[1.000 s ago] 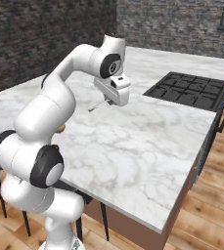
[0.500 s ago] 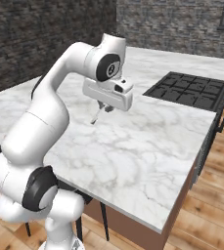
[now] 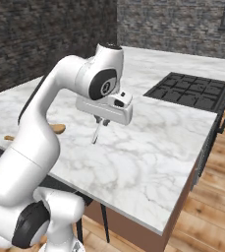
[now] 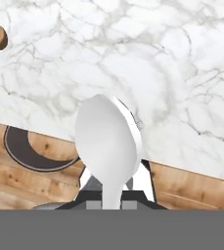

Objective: Pick up the metallic utensils from the counter and place them in the open drawer. Make sure not to pick up any wooden utensils.

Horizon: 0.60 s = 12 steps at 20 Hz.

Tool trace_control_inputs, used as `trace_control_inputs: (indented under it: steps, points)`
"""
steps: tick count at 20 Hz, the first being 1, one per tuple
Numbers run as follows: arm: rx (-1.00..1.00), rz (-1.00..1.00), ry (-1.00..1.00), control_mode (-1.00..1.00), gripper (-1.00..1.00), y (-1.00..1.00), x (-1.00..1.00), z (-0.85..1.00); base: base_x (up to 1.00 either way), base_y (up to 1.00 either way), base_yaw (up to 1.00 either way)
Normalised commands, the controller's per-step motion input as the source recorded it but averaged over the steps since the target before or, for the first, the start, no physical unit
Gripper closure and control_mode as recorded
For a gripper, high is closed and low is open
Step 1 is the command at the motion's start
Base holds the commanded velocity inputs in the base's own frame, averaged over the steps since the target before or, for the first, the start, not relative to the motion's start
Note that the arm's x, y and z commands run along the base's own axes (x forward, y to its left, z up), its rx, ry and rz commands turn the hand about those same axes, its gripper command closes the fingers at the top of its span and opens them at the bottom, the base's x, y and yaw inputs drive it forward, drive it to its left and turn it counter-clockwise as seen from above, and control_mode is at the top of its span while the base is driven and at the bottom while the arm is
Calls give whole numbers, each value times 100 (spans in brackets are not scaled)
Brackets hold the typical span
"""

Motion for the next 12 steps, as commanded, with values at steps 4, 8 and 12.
trace_control_inputs:
  steps: [4,8,12]
  points:
    - [0,0,0,-100,100,0,0,0,0,0,0]
    - [0,0,0,-100,100,0,0,0,0,0,0]
    - [0,0,0,100,100,0,-7,0,-6,-2,0]
